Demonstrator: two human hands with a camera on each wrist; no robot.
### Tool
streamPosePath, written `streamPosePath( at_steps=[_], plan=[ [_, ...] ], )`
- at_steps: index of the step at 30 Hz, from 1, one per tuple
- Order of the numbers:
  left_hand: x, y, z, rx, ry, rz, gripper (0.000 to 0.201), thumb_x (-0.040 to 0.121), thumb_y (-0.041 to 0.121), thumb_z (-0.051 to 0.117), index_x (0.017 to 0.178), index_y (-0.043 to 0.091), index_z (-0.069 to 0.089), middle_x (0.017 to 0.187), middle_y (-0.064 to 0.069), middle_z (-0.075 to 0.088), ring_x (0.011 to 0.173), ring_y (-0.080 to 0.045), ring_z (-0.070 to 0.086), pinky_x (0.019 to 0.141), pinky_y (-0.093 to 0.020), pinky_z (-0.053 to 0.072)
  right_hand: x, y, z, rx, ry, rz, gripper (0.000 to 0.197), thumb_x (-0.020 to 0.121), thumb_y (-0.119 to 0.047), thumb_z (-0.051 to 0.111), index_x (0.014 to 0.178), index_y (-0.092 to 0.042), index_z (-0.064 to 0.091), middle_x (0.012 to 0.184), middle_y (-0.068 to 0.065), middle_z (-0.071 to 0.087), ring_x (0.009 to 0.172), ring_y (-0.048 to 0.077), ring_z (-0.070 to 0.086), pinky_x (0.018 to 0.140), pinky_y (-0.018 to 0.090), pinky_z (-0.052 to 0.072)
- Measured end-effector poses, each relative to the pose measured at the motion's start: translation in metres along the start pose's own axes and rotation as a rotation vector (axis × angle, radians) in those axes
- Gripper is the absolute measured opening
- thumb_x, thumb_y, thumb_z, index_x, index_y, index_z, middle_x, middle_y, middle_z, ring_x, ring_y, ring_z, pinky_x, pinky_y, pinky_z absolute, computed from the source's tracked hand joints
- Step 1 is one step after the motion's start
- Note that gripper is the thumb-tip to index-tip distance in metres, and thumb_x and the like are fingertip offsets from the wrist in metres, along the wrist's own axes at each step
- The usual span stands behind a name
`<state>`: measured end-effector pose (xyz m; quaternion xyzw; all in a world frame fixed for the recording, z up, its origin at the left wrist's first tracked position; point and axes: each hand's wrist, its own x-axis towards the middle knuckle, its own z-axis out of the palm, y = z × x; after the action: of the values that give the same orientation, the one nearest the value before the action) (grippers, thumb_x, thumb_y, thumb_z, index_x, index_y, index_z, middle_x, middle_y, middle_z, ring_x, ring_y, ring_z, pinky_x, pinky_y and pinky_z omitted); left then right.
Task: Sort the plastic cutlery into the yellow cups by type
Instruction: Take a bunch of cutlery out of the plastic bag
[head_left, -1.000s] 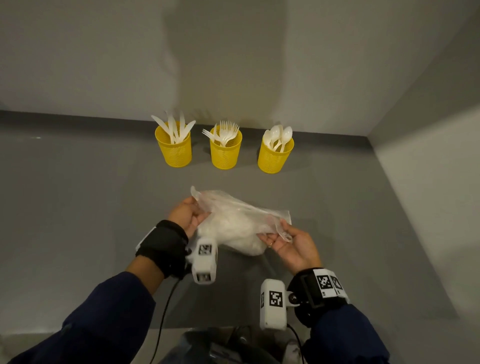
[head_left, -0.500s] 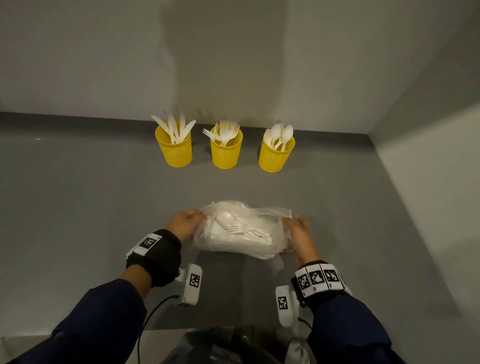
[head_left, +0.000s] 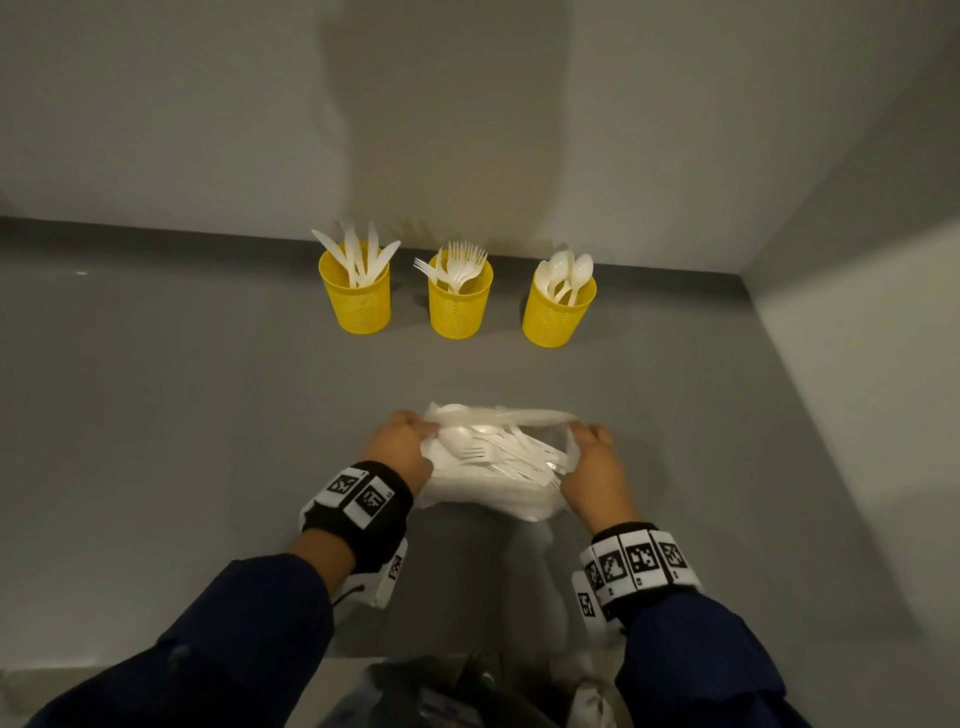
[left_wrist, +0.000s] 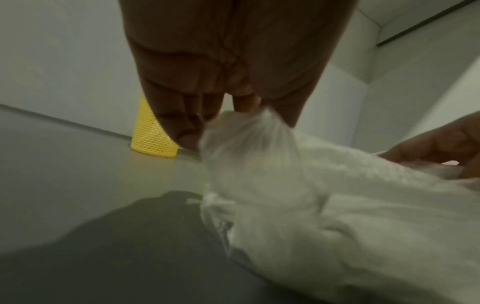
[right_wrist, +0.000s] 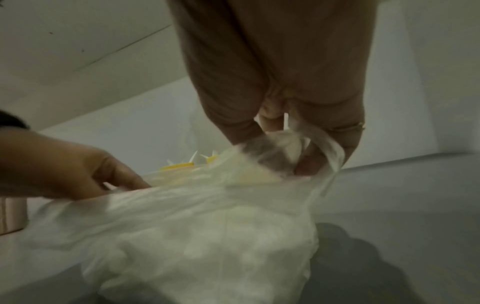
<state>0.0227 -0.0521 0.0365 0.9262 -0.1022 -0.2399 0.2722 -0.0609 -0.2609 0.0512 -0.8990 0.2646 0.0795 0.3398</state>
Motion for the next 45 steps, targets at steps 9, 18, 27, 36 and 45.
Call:
streamPosePath(
  at_steps=[9,18,27,36,45],
  plan=[
    [-0.009,0.000,-0.013,-0.150,0.012,0.079,0.080,0.069,-0.003,0.055,0.139,0.023,0.027,0.139,-0.009,0.020,0.109,-0.035,0.051,0.096,-0.031,0.043,-0.010,-0.025,0.010,-0.153,0.412,-0.258,0.037,0.070,-0.010,0.069,0.107,-0.013,0.062,0.125,0.013,0.050,0.114,0.034,0.045,0.097,0.043,0.039],
    [-0.011,-0.008,-0.011,-0.235,-0.007,0.094,0.082,0.068,-0.005,0.056,0.140,0.020,0.026,0.137,-0.008,0.026,0.115,-0.033,0.049,0.094,-0.027,0.038,0.018,-0.033,0.046,-0.330,-0.123,-0.069,0.060,0.074,-0.020,0.067,0.130,-0.012,0.046,0.132,0.009,0.051,0.123,0.027,0.045,0.104,0.036,0.039],
    [-0.009,-0.015,-0.015,-0.300,0.006,0.120,0.089,0.067,-0.007,0.055,0.143,0.022,0.020,0.132,-0.013,0.034,0.119,-0.031,0.045,0.095,-0.023,0.033,0.023,-0.045,0.063,-0.246,-0.221,-0.258,0.058,0.075,-0.037,0.065,0.130,-0.039,0.048,0.130,0.004,0.051,0.123,0.025,0.046,0.104,0.039,0.037],
    [-0.008,-0.031,-0.028,-0.310,0.014,0.124,0.086,0.067,-0.009,0.057,0.141,0.018,0.024,0.136,-0.017,0.035,0.123,-0.034,0.042,0.096,-0.025,0.032,0.019,-0.044,0.070,-0.258,-0.158,-0.298,0.040,0.074,-0.034,0.061,0.114,-0.032,0.056,0.107,-0.012,0.064,0.099,0.008,0.058,0.087,0.020,0.041],
    [0.000,-0.043,-0.054,-0.265,0.021,0.186,0.078,0.070,-0.005,0.058,0.139,0.016,0.031,0.135,-0.020,0.039,0.125,-0.033,0.042,0.102,-0.028,0.032,0.001,-0.078,0.033,-0.263,-0.237,-0.426,0.019,0.087,-0.028,0.053,0.099,-0.016,0.061,0.098,0.004,0.069,0.092,0.022,0.063,0.085,0.034,0.049]
  ],
)
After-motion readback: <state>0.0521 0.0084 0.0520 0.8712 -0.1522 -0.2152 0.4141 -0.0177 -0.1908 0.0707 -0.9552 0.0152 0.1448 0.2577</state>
